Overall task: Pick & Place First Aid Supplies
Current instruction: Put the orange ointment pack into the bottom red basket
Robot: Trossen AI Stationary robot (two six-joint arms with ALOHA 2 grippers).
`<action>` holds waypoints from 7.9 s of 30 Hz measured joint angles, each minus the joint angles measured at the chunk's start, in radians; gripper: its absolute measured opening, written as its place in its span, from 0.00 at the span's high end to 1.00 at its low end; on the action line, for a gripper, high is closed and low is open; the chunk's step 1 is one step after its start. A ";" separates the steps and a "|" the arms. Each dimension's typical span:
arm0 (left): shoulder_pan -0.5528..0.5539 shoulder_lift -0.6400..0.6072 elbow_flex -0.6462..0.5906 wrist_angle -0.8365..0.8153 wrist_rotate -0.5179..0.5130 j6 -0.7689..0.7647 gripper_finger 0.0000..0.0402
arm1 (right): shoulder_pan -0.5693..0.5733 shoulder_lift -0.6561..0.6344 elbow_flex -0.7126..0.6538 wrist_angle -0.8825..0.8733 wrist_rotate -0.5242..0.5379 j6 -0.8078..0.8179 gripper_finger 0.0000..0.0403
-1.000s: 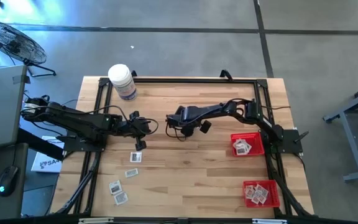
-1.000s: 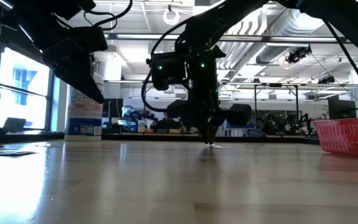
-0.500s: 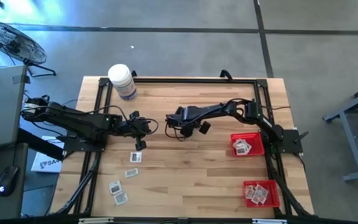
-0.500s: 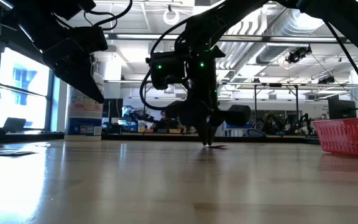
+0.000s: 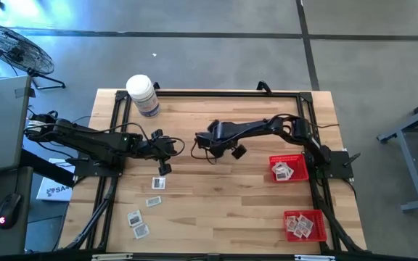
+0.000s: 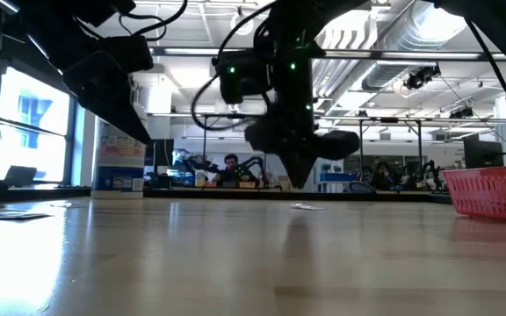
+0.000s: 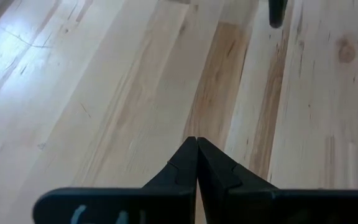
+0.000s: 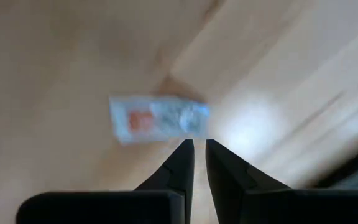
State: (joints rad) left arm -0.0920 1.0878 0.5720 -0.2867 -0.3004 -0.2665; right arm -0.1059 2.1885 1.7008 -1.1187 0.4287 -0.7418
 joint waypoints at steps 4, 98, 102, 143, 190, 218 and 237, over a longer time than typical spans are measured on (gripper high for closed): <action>0.000 0.000 0.000 0.000 0.002 -0.001 1.00 | -0.047 -0.008 0.001 0.021 -0.176 0.432 0.91; 0.000 0.000 0.001 0.180 0.018 0.060 1.00 | 0.810 -0.569 -0.477 -0.116 -0.725 2.379 1.00; 0.000 0.000 0.001 0.184 0.018 0.060 1.00 | 0.891 -0.594 -0.605 0.111 -0.792 2.509 1.00; 0.000 -0.009 0.000 -0.140 0.052 -0.143 1.00 | 0.445 -0.593 -0.538 0.706 -0.128 1.080 0.97; 0.000 0.183 -0.211 0.402 -0.042 -0.506 1.00 | 0.282 -0.593 -0.814 1.324 -0.268 0.924 1.00; 0.000 0.086 -0.184 0.017 -0.057 -0.421 1.00 | 0.282 -0.593 -0.814 1.363 -0.245 0.951 0.99; 0.000 0.376 -0.206 0.588 0.077 -0.256 1.00 | 0.282 -0.580 -0.814 1.382 -0.246 0.943 0.99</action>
State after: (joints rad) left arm -0.0921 1.4642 0.3664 0.3011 -0.2233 -0.5225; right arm 0.1764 1.6087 0.8871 0.2634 0.1825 0.2010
